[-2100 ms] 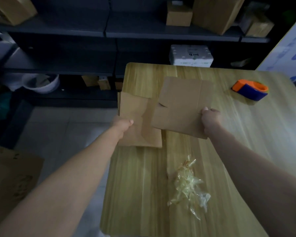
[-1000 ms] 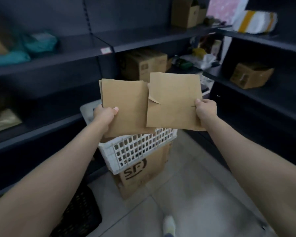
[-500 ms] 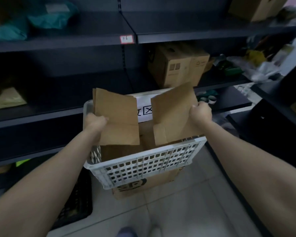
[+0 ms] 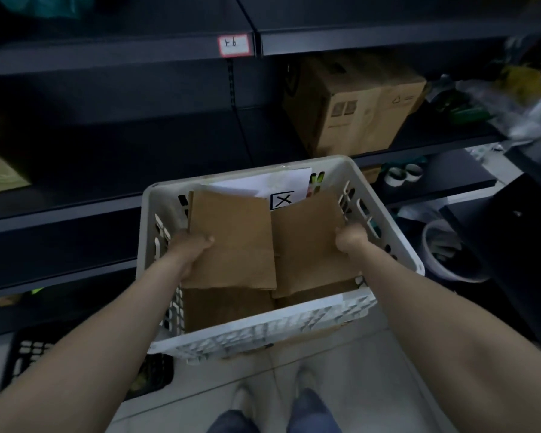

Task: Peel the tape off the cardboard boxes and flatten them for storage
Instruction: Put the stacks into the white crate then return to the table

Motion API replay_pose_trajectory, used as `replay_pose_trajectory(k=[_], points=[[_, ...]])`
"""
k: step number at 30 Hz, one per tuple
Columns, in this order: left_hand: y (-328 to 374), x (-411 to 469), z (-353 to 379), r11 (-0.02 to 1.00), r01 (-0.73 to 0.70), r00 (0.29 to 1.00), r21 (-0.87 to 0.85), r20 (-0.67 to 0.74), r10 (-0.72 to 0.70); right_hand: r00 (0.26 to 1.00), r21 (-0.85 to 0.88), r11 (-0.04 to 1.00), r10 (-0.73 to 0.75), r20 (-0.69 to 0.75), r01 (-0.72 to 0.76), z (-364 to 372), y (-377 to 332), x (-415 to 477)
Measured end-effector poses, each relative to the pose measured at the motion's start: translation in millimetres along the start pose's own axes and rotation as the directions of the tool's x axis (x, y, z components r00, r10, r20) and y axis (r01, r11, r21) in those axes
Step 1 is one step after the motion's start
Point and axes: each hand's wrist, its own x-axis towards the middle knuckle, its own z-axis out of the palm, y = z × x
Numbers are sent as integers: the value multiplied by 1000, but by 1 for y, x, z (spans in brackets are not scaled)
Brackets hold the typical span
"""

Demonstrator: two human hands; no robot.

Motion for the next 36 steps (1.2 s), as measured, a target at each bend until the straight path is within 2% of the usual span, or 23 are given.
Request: replay_pose_trajectory(k=[2,4,10,12,13,14,15,16,18,20,22,24,25,29,32,36], points=[[-5,7,3,997,59,997,-48,53,-56,998,-18,1000,26,50,-25,-1,-4,7],[-10,13,6,990,124,988,-74,100,-116,995,-129,990,-35,92,47,0,-3,18],[-28,22,24,972,211,972,-109,126,-197,968,165,978,85,236,-126,5,9,47],[-37,26,28,970,216,971,-112,129,-202,966,144,983,74,249,-112,8,11,50],[-41,29,30,967,226,970,-122,125,-211,953,78,989,98,285,-125,12,14,55],[-45,30,31,963,237,968,-128,116,-223,956,-89,995,60,286,-36,19,16,62],[-45,28,33,960,249,966,-129,102,-237,957,-75,995,90,274,-72,24,18,69],[-45,27,35,957,260,964,-126,84,-251,950,16,992,111,292,-121,26,18,71],[-48,26,39,957,265,964,-122,72,-258,944,-27,997,78,321,-73,29,19,74],[-53,29,41,957,262,965,-123,65,-255,957,-193,981,52,286,4,30,21,76],[-57,33,42,957,258,965,-135,81,-249,973,-214,977,57,225,-8,34,21,77],[-60,36,44,956,263,964,-128,81,-254,972,-306,945,-41,232,113,39,25,84],[-60,36,44,954,271,962,-125,82,-262,972,-341,931,-49,230,128,42,28,89],[-59,40,49,950,296,954,-104,88,-287,983,-287,952,-60,175,110,42,30,88],[-50,35,59,954,285,955,-95,112,-274,972,-340,920,-135,190,194,34,23,88],[-47,41,74,955,281,950,-94,167,-263,967,-445,859,-217,130,253,11,1,79]])
